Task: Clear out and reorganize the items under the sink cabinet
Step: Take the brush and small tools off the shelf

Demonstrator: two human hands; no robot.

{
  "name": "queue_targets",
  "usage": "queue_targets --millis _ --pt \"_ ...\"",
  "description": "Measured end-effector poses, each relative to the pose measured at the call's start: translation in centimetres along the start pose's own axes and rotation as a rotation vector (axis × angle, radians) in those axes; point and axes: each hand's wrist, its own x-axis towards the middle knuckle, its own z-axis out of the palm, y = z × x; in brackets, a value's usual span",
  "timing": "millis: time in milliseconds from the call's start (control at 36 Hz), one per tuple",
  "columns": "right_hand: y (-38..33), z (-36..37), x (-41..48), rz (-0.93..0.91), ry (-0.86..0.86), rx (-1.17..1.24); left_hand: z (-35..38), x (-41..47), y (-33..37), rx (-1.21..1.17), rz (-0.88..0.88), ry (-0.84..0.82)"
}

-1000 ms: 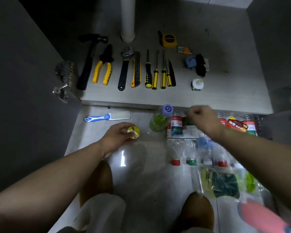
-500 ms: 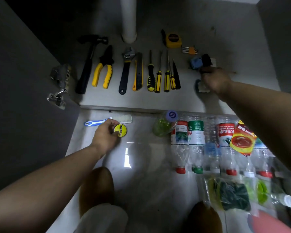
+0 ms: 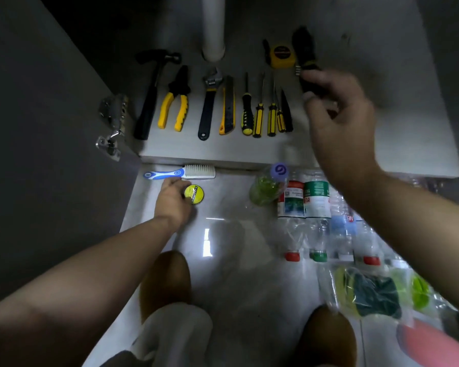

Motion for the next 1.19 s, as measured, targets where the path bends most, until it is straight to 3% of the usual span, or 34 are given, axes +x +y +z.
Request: queue_targets --millis 111,250,333,417,472,583,639,778,861,1028,1111,1194 --pt "-3.2 2.6 -4.4 -0.043 -0.243 0.143 -0.5 -0.1 -0.3 -0.007 -0.01 0.019" --pt "-1.7 7.3 -9.9 0.392 -0.538 0.21 -0.9 -0.2 -1.8 0.046 -0.071 0.011" --pt "0.8 9.4 -12.3 0.661 -0.57 0.284 -1.1 -0.4 -2.6 0.049 -0.076 0.036" --pt "3.3 10.6 -13.6 0.773 -0.579 0.258 -0.9 -1.2 -2.2 0.014 -0.015 0.118" --pt "4.4 10.9 -14.0 0.774 -0.587 0.206 -0.7 -1.9 -1.3 -0.173 -0.052 0.097" --pt "5.2 10.9 -14.0 0.681 -0.611 0.158 -0.2 -3.0 0.8 -0.809 -0.268 -0.247" --pt "5.3 10.9 -13.7 0.618 -0.65 0.173 0.0 -3.5 1.2 -0.873 -0.25 -0.379" --pt "4.9 9.4 -12.3 0.476 -0.861 -0.027 0.1 -3.4 1.8 -0.861 -0.256 -0.442" --pt "4.9 8.4 -11.8 0.522 -0.895 -0.038 0.1 -3.0 2.2 -0.861 -0.274 -0.43" --pt "6.4 5.2 -10.8 0.679 -0.899 -0.045 1.0 -2.2 2.2 -0.749 -0.302 -0.376" --pt "7.4 2.9 -9.6 0.611 -0.904 -0.261 1.7 -1.5 2.2 -0.615 -0.296 -0.315" --pt "8.4 0.2 -7.8 0.505 -0.725 -0.348 2.3 -0.6 2.2 -0.359 -0.238 -0.229"
